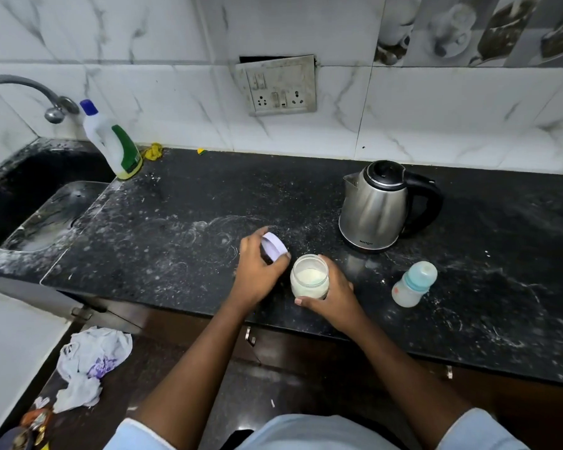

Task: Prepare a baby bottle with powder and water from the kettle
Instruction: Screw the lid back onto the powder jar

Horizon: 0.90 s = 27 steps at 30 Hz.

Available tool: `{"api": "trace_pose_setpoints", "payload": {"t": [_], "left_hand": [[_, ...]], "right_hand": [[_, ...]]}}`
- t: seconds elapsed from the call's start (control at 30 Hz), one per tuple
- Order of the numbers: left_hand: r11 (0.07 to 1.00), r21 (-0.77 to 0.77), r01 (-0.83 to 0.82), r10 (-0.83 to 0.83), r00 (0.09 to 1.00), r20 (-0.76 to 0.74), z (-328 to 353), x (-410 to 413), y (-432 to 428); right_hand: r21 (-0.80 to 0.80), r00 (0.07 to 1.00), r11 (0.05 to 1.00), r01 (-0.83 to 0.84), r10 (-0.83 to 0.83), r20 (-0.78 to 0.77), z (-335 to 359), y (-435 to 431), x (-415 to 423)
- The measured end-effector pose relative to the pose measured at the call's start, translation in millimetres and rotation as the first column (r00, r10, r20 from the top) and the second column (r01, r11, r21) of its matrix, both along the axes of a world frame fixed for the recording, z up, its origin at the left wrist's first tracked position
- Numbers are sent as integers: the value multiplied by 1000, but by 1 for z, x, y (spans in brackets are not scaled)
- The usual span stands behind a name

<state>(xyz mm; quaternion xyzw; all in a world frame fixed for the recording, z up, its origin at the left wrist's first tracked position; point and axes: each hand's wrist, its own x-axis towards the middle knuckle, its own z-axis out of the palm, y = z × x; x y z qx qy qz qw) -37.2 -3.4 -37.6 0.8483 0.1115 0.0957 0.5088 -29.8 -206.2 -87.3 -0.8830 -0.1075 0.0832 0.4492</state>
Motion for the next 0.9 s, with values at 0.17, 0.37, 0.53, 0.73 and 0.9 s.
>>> {"api": "trace_pose_setpoints", "payload": {"t": [0.17,0.37,0.53,0.73,0.9], "left_hand": [[960,-274,51,-3,985,174,17,0,-32],[986,-106,127,-104,974,200,-12,-12,-45],[986,33,166,-169,973,160,-19,-18,-44],[988,17,154,-155,978,136,-25,-21,-45],[985,-57,162,-156,983,95,-20,-23,-45]], "right_hand": [[33,1000,999,-5,6,-26,1,-1,0],[78,998,997,26,-22,-54,5,0,-1],[101,997,994,37,-31,-68,3,0,-3],[80,997,996,31,-25,-77,3,-1,-2],[65,994,998,16,-9,-109,9,-3,-5]]}}
